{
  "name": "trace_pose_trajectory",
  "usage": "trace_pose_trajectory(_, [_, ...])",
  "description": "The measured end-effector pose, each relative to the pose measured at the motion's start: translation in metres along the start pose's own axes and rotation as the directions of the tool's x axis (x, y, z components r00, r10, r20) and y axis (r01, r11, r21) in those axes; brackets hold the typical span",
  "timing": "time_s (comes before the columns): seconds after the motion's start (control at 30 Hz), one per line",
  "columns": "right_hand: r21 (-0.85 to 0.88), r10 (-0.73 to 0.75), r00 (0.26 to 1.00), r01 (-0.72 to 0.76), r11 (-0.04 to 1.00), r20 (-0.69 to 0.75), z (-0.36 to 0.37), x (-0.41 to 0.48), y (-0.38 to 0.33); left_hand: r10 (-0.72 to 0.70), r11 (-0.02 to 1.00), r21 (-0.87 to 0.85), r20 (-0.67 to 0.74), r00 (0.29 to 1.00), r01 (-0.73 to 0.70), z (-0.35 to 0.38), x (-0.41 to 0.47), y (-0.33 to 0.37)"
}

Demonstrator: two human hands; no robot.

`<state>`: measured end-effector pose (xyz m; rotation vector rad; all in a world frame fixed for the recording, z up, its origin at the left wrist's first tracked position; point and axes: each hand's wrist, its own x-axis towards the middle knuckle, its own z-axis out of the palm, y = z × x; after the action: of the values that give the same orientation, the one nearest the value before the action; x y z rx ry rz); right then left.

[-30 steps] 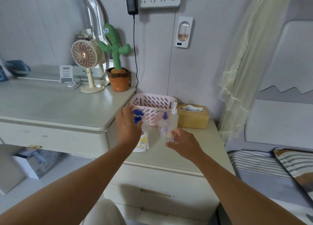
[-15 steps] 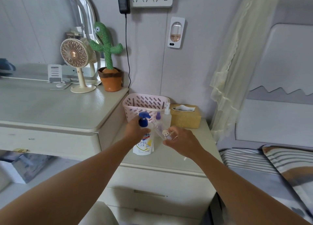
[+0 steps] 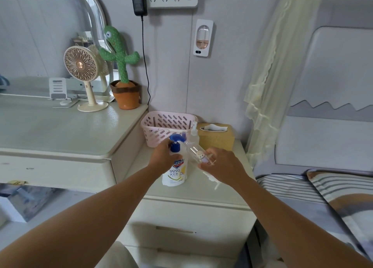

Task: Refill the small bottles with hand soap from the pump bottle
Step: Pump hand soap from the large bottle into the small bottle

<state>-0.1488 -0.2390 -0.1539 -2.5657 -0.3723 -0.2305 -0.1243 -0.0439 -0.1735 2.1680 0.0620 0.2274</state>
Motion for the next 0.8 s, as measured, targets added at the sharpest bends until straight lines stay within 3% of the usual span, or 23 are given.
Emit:
trace_pose_trajectory(0.27, [-0.019, 0.031, 0.999, -0.03, 0.999, 0.025, -0.003, 0.008, -0.008, 0.027, 0.995, 0.089, 0.12, 0.992, -0.038, -0.015, 0.001, 0.002])
trace_pose_trajectory(0.47, [-0.028, 0.032, 0.998, -0.031, 0.999, 0.049, -0.007, 0.015, -0.011, 0.043, 0.998, 0.024, 0.298, 0.954, -0.053, -0.036, 0.005, 0.008])
trace_pose_trajectory(0.63, [-0.006, 0.024, 0.996, -0.024, 1.0, 0.09, -0.007, 0.017, -0.011, 0.027, 0.999, 0.019, 0.352, 0.936, -0.035, -0.042, 0.008, 0.008])
trace_pose_trajectory(0.73, [0.005, 0.015, 0.994, -0.016, 1.0, 0.108, -0.01, 0.018, -0.011, 0.016, 0.989, 0.123, 0.433, 0.901, -0.077, -0.053, 0.012, 0.011])
trace_pose_trajectory(0.8, [0.021, 0.012, 0.993, -0.015, 1.0, 0.12, -0.011, 0.02, -0.01, 0.049, 0.974, 0.189, 0.355, 0.933, -0.123, -0.061, 0.018, 0.015])
